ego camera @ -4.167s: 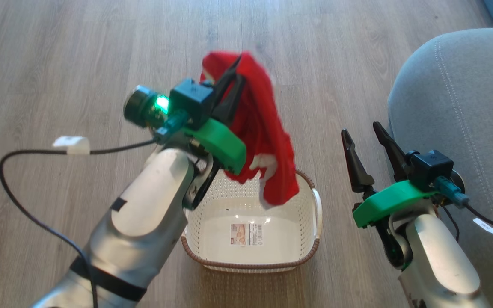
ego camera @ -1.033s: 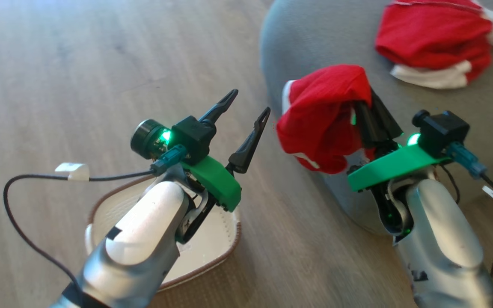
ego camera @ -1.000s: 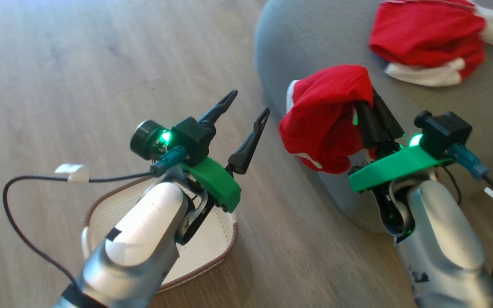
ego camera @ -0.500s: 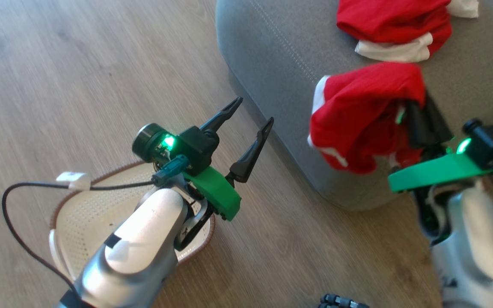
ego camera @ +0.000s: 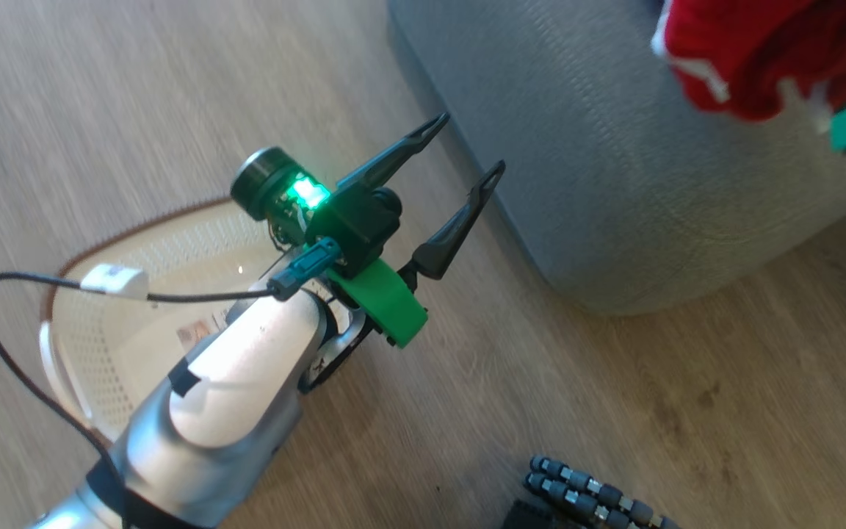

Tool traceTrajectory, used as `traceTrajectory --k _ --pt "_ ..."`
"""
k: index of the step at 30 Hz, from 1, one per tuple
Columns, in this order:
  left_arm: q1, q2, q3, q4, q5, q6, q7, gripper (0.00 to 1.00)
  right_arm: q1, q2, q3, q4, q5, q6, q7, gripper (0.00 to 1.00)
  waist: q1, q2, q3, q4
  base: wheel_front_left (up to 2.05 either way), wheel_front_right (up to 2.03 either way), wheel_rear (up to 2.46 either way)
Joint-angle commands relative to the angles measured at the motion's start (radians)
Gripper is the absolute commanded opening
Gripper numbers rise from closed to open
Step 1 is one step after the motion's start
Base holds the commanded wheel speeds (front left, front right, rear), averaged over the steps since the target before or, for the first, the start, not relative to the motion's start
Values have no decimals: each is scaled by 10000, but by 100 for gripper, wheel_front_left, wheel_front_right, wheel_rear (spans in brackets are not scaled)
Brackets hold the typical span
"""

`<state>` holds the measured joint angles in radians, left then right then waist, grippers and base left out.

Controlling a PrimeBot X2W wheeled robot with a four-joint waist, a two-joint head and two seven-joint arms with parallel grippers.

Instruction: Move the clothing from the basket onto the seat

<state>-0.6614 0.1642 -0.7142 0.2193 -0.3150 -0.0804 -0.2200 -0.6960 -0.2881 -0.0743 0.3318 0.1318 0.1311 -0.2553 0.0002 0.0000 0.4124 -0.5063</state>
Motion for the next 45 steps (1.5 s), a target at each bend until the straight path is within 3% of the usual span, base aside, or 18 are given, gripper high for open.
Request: traceTrajectory --k 1,9,12,18,23,29,32,38,45 --pt "-368 184 198 -473 92 -49 74 100 -484 -275 -23 -179 -110 -4 -65 0 -2 0 650 315 0 0 0" --pt "-893 440 -99 -1540 305 -169 560 100 -2586 -1214 -987 1006 -745 -4 -65 0 -2 0 2033 864 0 0 0" --pt "-1075 548 -203 -1967 354 -210 702 100 -3550 -1816 -2041 1739 -1342 -4 -5 0 -2 0 2656 1186 0 0 0" --pt "-1301 644 -355 -2317 432 -256 727 100 -4413 -2335 -4041 2831 -2409 -4 703 0 -2 0 3440 1705 0 0 0" --pt "-1453 680 -452 -2405 487 -279 708 100 -4508 -2412 -5148 3508 -2870 -4 941 0 -2 0 3860 2011 0 0 0" --pt "-1543 760 -476 -2337 512 -276 611 100 -4298 -1766 -6045 4811 -2797 -4 688 0 -2 0 4095 2118 0 0 0" --pt "-1571 739 -487 -2226 476 -275 534 100 -4051 -1606 -5945 5377 -2719 -4 326 100 -2 0 4016 2127 0 0 0" --pt "-1553 697 -451 -1925 373 -238 274 100 -3400 -1485 -4893 5752 -2055 -4 -47 100 -2 0 3569 2106 0 0 0" --pt "-1340 574 -336 -1484 213 -100 -108 100 -1569 -1242 -3480 3344 -670 -4 -61 100 -2 0 2724 2297 0 0 0"
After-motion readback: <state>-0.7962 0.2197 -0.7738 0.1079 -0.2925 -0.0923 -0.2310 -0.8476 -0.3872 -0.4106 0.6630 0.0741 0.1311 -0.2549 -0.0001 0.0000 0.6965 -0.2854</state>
